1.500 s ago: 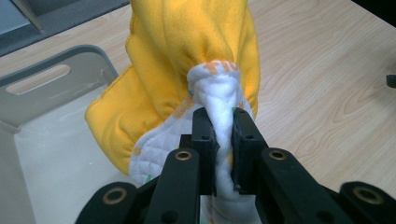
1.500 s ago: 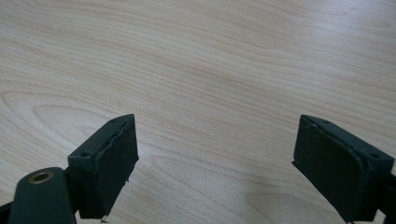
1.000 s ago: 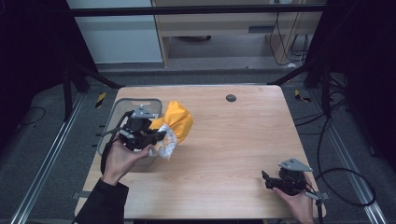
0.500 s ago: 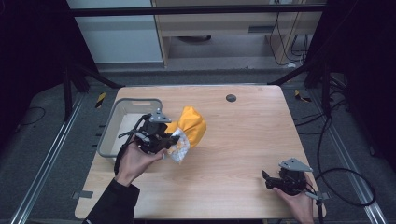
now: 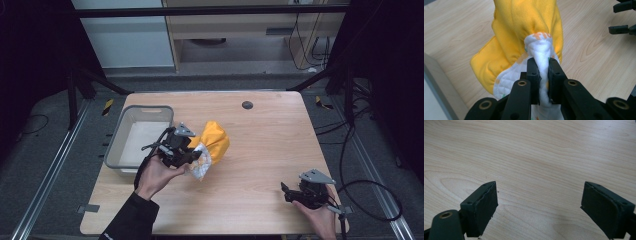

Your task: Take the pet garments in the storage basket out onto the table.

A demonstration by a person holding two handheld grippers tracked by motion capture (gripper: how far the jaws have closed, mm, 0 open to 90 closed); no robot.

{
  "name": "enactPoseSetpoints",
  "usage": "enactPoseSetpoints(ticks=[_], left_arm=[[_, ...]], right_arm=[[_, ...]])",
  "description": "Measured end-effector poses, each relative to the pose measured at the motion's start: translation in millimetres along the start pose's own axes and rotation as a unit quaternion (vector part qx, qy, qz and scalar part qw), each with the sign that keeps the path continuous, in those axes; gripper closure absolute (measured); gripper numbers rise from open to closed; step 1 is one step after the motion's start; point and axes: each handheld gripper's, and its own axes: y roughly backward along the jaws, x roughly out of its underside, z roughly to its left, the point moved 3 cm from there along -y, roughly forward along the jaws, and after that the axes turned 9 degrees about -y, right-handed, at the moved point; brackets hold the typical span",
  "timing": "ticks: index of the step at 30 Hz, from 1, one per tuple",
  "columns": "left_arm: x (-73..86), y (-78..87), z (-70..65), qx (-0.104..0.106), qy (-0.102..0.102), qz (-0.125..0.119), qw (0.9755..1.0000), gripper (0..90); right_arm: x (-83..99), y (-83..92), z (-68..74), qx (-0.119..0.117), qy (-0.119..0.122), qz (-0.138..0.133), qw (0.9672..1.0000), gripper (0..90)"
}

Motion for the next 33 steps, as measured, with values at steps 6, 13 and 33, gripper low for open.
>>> enactPoseSetpoints(ticks=[6,13,33], left_arm=[[2.1,-14.1,-2.9,0.009,-0.003,0.007,0.9999,82.2],[4.2,-29.7,-7.7,0.014,-0.009,0.018,0.9997,82.2],[15.5,-65.8,-15.1,0.031,-0.012,0.05,0.9982,82.0]], right_arm=[[0.1,0.3,-0.9,0.002,-0.001,0.0,1.0,13.5],[0.2,0.4,-1.2,0.002,0.001,-0.001,1.0,13.5],[0.5,0.0,-1.1,0.002,0.003,0.0,1.0,13.5]])
